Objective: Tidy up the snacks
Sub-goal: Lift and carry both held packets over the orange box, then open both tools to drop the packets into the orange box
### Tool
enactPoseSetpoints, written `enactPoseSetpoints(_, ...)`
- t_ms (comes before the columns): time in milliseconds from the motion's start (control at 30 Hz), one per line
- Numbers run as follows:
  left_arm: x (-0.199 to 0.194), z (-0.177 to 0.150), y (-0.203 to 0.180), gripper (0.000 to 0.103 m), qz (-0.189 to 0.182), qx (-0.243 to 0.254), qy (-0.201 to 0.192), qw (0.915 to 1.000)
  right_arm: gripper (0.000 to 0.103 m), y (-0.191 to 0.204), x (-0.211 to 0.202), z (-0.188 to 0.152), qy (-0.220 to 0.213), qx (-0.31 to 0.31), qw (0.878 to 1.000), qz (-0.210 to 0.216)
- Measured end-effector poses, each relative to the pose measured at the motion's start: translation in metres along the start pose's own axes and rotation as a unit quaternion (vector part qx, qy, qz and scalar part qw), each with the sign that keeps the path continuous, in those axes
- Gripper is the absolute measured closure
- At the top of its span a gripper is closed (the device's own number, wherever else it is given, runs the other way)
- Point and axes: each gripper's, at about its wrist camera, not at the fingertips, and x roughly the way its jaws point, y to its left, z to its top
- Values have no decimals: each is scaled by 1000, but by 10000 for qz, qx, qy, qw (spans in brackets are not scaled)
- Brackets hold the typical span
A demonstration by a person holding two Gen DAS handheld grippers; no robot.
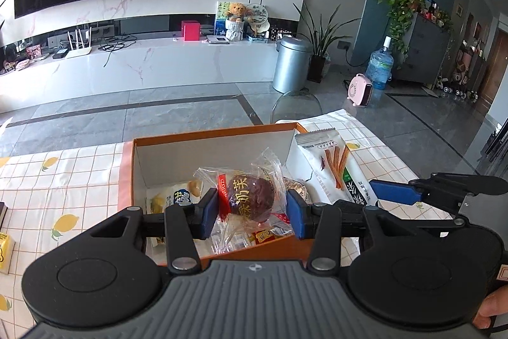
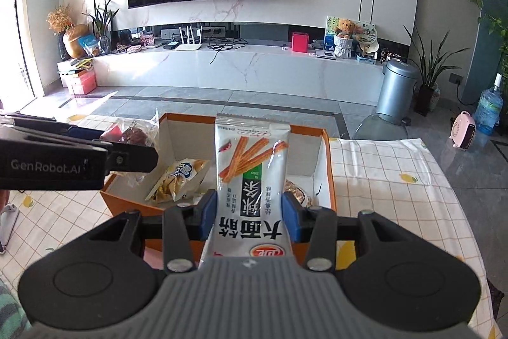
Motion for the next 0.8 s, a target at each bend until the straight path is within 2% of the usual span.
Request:
enactPoseSetpoints(167, 20, 4, 6, 52, 134, 148, 169, 9997, 61, 0, 35, 18, 152, -231, 9996, -37)
enactPoseSetpoints(400, 57, 3, 19, 52, 207, 51, 567, 9982, 61, 2, 90, 34, 425, -712, 9963, -236)
enactPoseSetpoints(567, 81, 0, 30, 52, 155, 28, 881, 9960, 61, 5, 124, 31, 650, -1162, 9902, -416)
enactPoseSetpoints(800, 107, -9, 39, 52, 199, 74, 1278, 9916, 61, 2, 166, 22, 1206, -1270, 9843, -223)
